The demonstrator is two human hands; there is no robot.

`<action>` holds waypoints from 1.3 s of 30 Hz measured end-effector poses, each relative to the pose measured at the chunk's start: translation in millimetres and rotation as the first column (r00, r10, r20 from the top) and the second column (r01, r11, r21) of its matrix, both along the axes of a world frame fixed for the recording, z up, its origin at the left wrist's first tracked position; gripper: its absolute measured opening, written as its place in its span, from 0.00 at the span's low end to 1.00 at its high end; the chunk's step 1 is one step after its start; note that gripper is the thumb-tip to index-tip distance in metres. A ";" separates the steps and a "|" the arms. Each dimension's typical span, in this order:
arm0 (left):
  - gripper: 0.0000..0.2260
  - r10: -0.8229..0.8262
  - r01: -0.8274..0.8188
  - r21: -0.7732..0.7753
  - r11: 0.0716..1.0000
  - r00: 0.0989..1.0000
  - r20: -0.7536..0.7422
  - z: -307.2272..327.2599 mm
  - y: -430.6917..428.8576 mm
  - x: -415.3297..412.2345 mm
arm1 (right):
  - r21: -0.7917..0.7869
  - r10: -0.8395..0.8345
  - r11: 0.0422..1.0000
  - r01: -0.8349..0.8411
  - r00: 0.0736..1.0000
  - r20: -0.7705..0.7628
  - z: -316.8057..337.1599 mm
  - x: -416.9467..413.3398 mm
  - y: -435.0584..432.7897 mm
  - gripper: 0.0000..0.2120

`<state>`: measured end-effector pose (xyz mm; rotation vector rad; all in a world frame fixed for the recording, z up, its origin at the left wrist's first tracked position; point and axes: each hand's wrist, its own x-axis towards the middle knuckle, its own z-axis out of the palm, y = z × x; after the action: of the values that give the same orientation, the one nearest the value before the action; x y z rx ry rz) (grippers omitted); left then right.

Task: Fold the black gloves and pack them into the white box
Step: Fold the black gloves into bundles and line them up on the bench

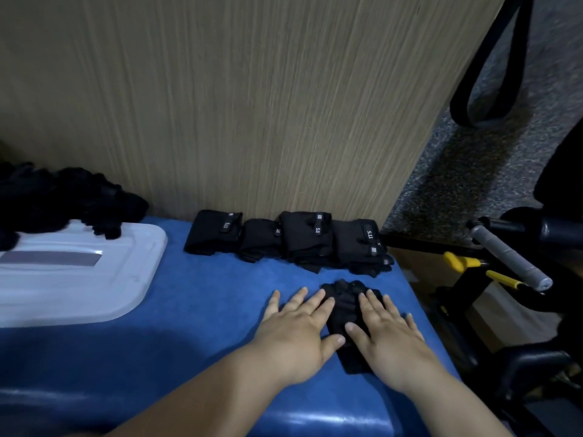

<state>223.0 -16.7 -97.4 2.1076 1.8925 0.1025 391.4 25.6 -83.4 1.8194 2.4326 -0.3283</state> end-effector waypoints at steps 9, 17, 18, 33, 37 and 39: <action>0.31 0.142 -0.142 0.052 0.988 0.990 0.020 14.4 -19.5 -58.7 | 0.330 0.085 0.944 -0.019 0.979 -0.186 20.0 -34.0 -7.6 0.24; 0.26 0.430 -0.431 0.158 0.889 0.902 0.039 37.5 -60.4 -153.9 | 0.282 0.332 0.933 -0.226 0.842 -0.425 15.3 -122.8 -29.5 0.11; 0.25 0.464 -0.465 0.166 0.870 0.885 0.047 38.4 -66.7 -166.9 | 0.254 0.337 0.936 -0.243 0.824 -0.455 13.5 -135.3 -32.1 0.09; 0.20 0.778 -0.803 0.109 0.586 0.595 0.205 41.5 -114.2 -285.0 | 0.190 0.393 0.914 -0.358 0.669 -0.631 11.1 -357.6 -23.5 0.19; 0.20 0.780 -0.802 0.083 0.592 0.596 0.191 36.5 -115.5 -294.9 | 0.168 0.337 0.941 -0.295 0.753 -0.566 5.7 -396.1 -11.0 0.28; 0.20 0.777 -0.798 0.082 0.597 0.600 0.190 33.2 -115.4 -298.9 | 0.180 0.323 0.946 -0.268 0.807 -0.495 2.9 -408.0 -5.6 0.29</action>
<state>-75.9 -132.1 -64.2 1.0980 2.6486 0.5932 -16.6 20.1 -80.5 1.4821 3.0950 -0.7689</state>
